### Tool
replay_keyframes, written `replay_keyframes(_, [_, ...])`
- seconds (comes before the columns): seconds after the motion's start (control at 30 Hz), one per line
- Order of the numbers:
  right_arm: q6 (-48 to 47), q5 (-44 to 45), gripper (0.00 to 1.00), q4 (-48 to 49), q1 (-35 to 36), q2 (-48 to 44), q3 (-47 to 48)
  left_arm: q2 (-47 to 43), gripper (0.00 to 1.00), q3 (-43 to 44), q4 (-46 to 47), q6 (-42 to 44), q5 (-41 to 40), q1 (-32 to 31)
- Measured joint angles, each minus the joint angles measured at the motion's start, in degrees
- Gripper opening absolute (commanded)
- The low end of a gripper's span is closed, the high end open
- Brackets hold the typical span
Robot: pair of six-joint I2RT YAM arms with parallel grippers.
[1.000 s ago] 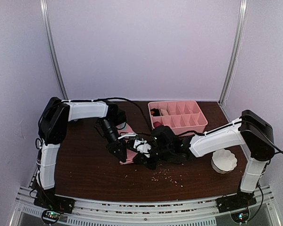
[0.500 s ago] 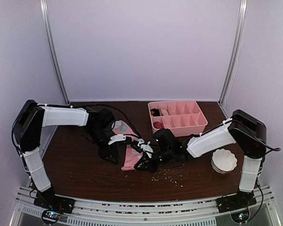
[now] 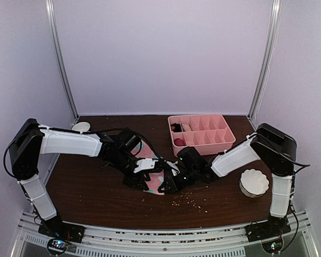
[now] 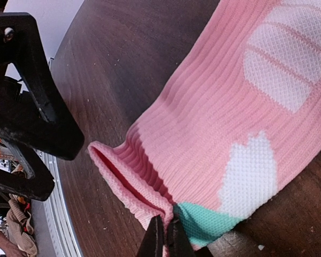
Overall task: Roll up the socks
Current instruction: Roll the sock at the center of the board.
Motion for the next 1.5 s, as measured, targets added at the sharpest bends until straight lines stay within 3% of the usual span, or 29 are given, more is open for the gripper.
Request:
replay_keyframes(0.43, [7.74, -3.52, 0.0, -1.14, -0.13, 1.77, 2.36, 1.86, 0.29, -1.99, 4.11, -2.78, -3.89, -0.48])
replay_keyframes(0.7, [11.37, -5.44, 0.0, 0.24, -0.28, 2.89, 2.97, 5.18, 0.08, -1.51, 4.22, -4.15, -9.77, -0.5])
replay_keyframes(0.73, [11.65, -5.6, 0.03, 0.35, -0.28, 2.99, 3.08, 5.4, 0.06, -1.46, 4.24, -4.24, -10.23, -0.55])
replay_keyframes(0.87, [14.19, -6.29, 0.36, 1.27, -0.52, 3.1, 2.95, 5.51, 0.04, -1.18, 3.98, -4.42, -11.1, -0.92])
replay_keyframes(1.0, [16.44, -8.35, 0.6, 5.84, -1.09, 2.99, 1.92, 5.55, 0.0, -0.76, 3.41, -4.37, -11.52, -1.53])
replay_keyframes(1.2, [15.41, -9.2, 0.62, 7.5, -3.65, 0.81, -0.83, 6.91, 0.0, 2.89, 3.85, -4.42, -12.68, -2.6])
replay_keyframes(1.5, [4.5, 1.55, 0.62, -5.55, -6.36, -11.32, -8.04, 10.78, 0.0, 4.26, 5.31, -4.66, -10.49, -4.02])
